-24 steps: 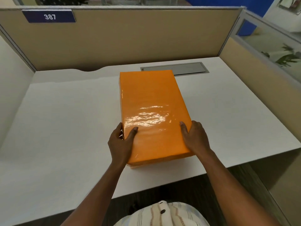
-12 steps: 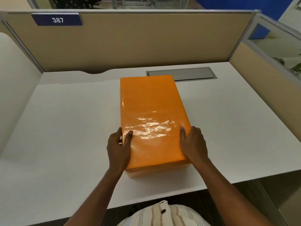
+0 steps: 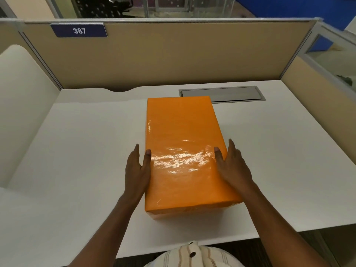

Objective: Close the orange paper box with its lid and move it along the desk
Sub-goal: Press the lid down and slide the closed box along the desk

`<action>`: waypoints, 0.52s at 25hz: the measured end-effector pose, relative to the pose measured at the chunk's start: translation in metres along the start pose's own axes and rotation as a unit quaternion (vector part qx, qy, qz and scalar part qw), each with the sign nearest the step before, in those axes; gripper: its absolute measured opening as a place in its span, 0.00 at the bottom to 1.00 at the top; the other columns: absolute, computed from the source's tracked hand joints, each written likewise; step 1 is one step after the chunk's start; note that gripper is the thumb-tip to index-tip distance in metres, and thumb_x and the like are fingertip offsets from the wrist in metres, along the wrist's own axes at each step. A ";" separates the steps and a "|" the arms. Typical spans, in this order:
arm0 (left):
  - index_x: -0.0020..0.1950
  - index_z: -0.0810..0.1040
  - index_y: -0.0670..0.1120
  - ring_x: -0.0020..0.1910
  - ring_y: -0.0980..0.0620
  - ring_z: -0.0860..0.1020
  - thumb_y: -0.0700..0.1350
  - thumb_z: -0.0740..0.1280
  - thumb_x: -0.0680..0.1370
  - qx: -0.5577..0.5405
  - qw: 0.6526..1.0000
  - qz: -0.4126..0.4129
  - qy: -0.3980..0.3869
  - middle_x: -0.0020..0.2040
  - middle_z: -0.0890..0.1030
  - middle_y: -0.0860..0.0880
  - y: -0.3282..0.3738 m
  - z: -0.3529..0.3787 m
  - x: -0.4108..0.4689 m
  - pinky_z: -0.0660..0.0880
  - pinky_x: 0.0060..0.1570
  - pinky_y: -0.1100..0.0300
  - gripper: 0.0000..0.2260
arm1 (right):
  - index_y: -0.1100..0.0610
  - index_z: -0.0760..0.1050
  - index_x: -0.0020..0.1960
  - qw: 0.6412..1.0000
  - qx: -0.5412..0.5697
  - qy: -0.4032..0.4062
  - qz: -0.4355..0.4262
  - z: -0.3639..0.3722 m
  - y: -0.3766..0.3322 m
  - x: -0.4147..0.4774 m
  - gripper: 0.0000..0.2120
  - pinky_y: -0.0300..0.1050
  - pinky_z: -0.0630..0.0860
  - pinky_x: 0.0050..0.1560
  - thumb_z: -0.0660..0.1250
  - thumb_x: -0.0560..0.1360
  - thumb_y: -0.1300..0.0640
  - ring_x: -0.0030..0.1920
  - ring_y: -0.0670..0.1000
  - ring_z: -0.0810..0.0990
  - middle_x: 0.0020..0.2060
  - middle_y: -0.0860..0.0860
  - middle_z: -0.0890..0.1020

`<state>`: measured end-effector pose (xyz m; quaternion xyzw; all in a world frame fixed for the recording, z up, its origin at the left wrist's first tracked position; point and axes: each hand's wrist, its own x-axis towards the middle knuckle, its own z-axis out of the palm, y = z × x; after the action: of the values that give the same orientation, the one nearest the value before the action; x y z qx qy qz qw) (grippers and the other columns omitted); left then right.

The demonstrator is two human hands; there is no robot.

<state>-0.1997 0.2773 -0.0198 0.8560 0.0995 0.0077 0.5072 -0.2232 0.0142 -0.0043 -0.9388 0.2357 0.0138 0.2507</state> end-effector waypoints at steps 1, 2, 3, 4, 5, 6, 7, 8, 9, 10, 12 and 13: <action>0.76 0.56 0.51 0.72 0.42 0.65 0.67 0.53 0.72 -0.003 1.000 0.005 -0.009 0.75 0.63 0.45 0.004 0.001 0.009 0.64 0.67 0.37 0.36 | 0.50 0.47 0.77 1.000 -0.004 0.007 -0.022 -0.001 -0.009 0.010 0.35 0.60 0.71 0.61 0.49 0.76 0.34 0.66 0.63 0.71 0.72 0.58 0.66; 0.76 0.56 0.51 0.71 0.42 0.66 0.66 0.53 0.74 -0.007 1.000 0.008 -0.021 0.75 0.63 0.45 0.008 0.002 0.018 0.64 0.67 0.37 0.34 | 0.50 0.47 0.77 0.999 -0.009 0.004 -0.041 -0.001 -0.017 0.020 0.34 0.59 0.71 0.61 0.49 0.77 0.36 0.66 0.62 0.71 0.71 0.58 0.65; 0.76 0.56 0.51 0.71 0.41 0.67 0.64 0.54 0.76 -0.013 0.999 0.008 -0.031 0.75 0.64 0.45 0.011 0.004 0.026 0.65 0.67 0.38 0.32 | 0.51 0.47 0.77 0.998 -0.015 -0.006 -0.054 0.000 -0.025 0.028 0.33 0.59 0.71 0.61 0.49 0.77 0.37 0.66 0.63 0.71 0.72 0.59 0.65; 0.76 0.56 0.51 0.70 0.41 0.68 0.62 0.55 0.77 -0.023 0.999 0.004 -0.039 0.75 0.65 0.45 0.014 0.007 0.033 0.66 0.66 0.39 0.30 | 0.51 0.46 0.77 0.998 -0.020 -0.016 -0.059 0.002 -0.030 0.036 0.33 0.59 0.71 0.61 0.49 0.78 0.37 0.66 0.63 0.71 0.72 0.59 0.64; 0.76 0.57 0.52 0.69 0.41 0.70 0.60 0.55 0.78 -0.037 0.998 -0.005 -0.045 0.74 0.65 0.45 0.017 0.010 0.040 0.67 0.66 0.40 0.28 | 0.51 0.46 0.77 0.998 -0.023 -0.025 -0.058 0.003 -0.033 0.043 0.32 0.59 0.71 0.61 0.49 0.78 0.38 0.66 0.63 0.70 0.73 0.59 0.62; 0.76 0.57 0.52 0.68 0.41 0.71 0.60 0.56 0.78 -0.053 0.997 -0.013 -0.048 0.74 0.66 0.45 0.021 0.011 0.046 0.68 0.65 0.41 0.27 | 0.50 0.46 0.77 0.998 -0.025 -0.029 -0.053 0.005 -0.035 0.049 0.32 0.59 0.71 0.61 0.49 0.78 0.38 0.67 0.63 0.70 0.73 0.59 0.62; 0.75 0.58 0.53 0.67 0.42 0.72 0.59 0.56 0.78 -0.065 0.996 -0.016 -0.051 0.74 0.67 0.46 0.024 0.012 0.052 0.69 0.64 0.42 0.27 | 0.50 0.46 0.77 0.998 -0.027 -0.028 -0.049 0.007 -0.036 0.053 0.32 0.59 0.71 0.61 0.48 0.78 0.37 0.67 0.63 0.70 0.73 0.59 0.61; 0.75 0.58 0.54 0.66 0.43 0.72 0.59 0.57 0.78 -0.072 0.996 -0.012 -0.056 0.73 0.67 0.46 0.026 0.012 0.057 0.70 0.64 0.42 0.26 | 0.50 0.46 0.77 0.998 -0.029 -0.026 -0.047 0.009 -0.036 0.055 0.32 0.59 0.71 0.61 0.48 0.78 0.37 0.67 0.63 0.70 0.74 0.58 0.61; 0.75 0.58 0.54 0.66 0.43 0.73 0.59 0.57 0.78 -0.073 0.995 -0.006 -0.061 0.73 0.68 0.47 0.027 0.013 0.061 0.70 0.64 0.42 0.26 | 0.49 0.46 0.77 0.998 -0.030 -0.022 -0.049 0.011 -0.036 0.057 0.32 0.59 0.72 0.61 0.48 0.78 0.37 0.67 0.63 0.70 0.74 0.58 0.61; 0.75 0.58 0.54 0.66 0.43 0.72 0.59 0.57 0.78 -0.071 0.995 -0.002 -0.065 0.73 0.68 0.47 0.028 0.015 0.064 0.70 0.64 0.40 0.26 | 0.49 0.46 0.77 0.998 -0.032 -0.016 -0.053 0.013 -0.035 0.058 0.32 0.59 0.73 0.60 0.47 0.78 0.36 0.66 0.63 0.71 0.74 0.58 0.62; 0.76 0.57 0.55 0.66 0.43 0.72 0.58 0.58 0.78 -0.068 0.995 -0.008 -0.067 0.73 0.68 0.48 0.026 0.018 0.067 0.70 0.64 0.39 0.27 | 0.48 0.46 0.77 0.997 -0.041 -0.003 -0.062 0.017 -0.031 0.058 0.32 0.57 0.75 0.57 0.46 0.78 0.36 0.65 0.62 0.73 0.73 0.57 0.63; 0.76 0.57 0.55 0.66 0.43 0.73 0.58 0.58 0.78 -0.066 0.996 -0.012 -0.066 0.73 0.68 0.48 0.025 0.020 0.068 0.71 0.63 0.40 0.27 | 0.48 0.46 0.77 0.997 -0.045 0.003 -0.066 0.019 -0.030 0.058 0.32 0.56 0.75 0.56 0.46 0.78 0.36 0.64 0.61 0.74 0.72 0.57 0.64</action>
<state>-0.1267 0.2609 -0.0138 0.8180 0.0753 -0.0489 0.5681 -0.1560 0.0212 -0.0152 -0.9628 0.1732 0.0051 0.2074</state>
